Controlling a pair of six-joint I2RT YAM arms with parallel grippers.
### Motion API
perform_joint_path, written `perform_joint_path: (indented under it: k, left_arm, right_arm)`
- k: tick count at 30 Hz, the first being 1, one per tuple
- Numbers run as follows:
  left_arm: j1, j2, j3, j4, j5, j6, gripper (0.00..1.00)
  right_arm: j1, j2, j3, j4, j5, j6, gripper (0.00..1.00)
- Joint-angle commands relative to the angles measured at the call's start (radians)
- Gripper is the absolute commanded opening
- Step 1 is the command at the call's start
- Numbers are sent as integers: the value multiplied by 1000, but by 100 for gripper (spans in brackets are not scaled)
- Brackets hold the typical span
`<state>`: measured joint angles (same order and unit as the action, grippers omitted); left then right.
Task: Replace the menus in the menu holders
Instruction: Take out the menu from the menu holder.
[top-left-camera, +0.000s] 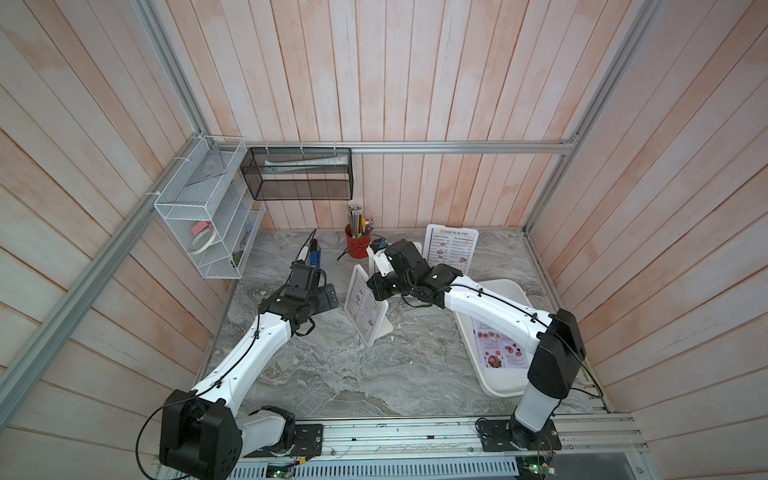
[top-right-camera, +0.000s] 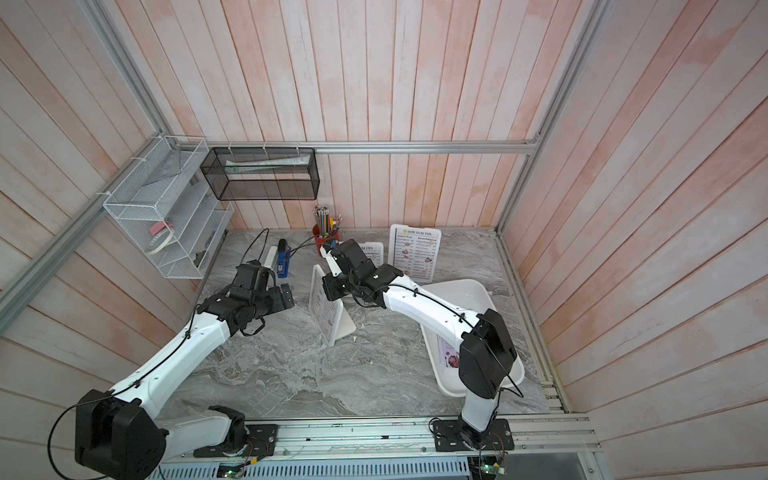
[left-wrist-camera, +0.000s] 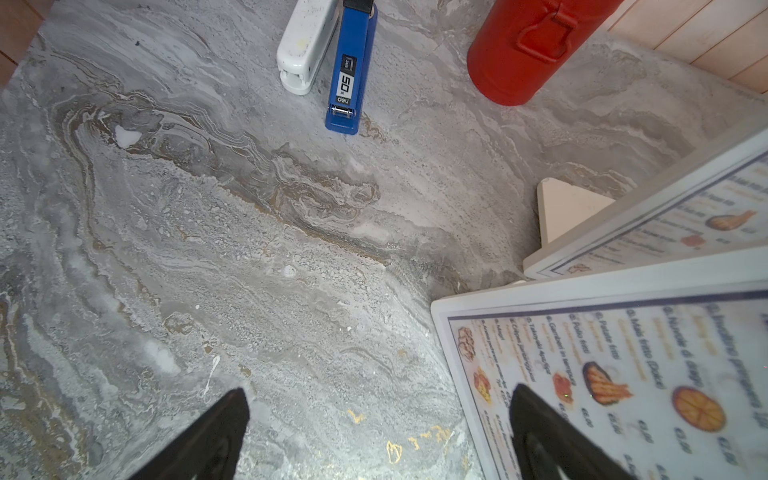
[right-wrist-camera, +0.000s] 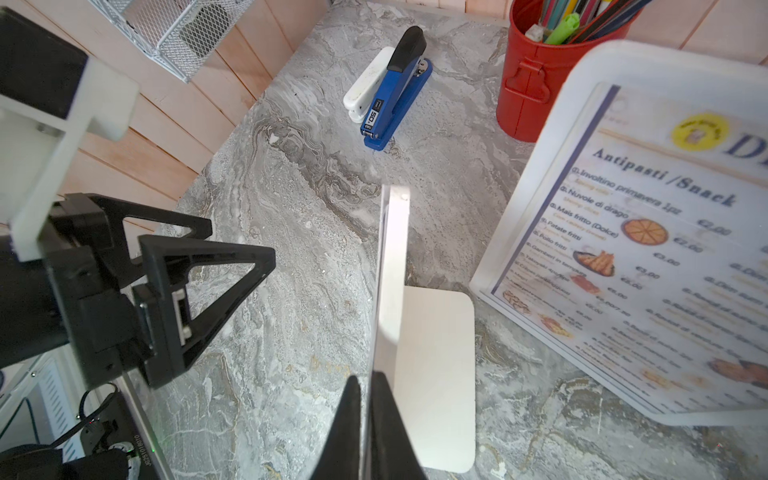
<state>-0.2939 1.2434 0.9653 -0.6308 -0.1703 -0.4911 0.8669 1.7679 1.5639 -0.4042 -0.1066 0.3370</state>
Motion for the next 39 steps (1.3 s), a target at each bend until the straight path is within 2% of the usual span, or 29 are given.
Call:
perform_joint_path:
  k: [1, 18, 30, 39]
  left_arm:
    - [-2, -11, 26, -9, -20, -6, 100]
    - [-3, -10, 10, -2, -6, -15, 100]
    - [-4, -9, 12, -3, 3, -18, 100]
    - [-3, -5, 15, -4, 3, -20, 100]
  right_arm:
    - [-9, 9, -7, -5, -21, 9, 7]
    - [-43, -53, -52, 84, -132, 64, 6]
    - [-55, -73, -67, 107, -153, 76, 7]
    - [-59, -76, -80, 111, -156, 80, 12]
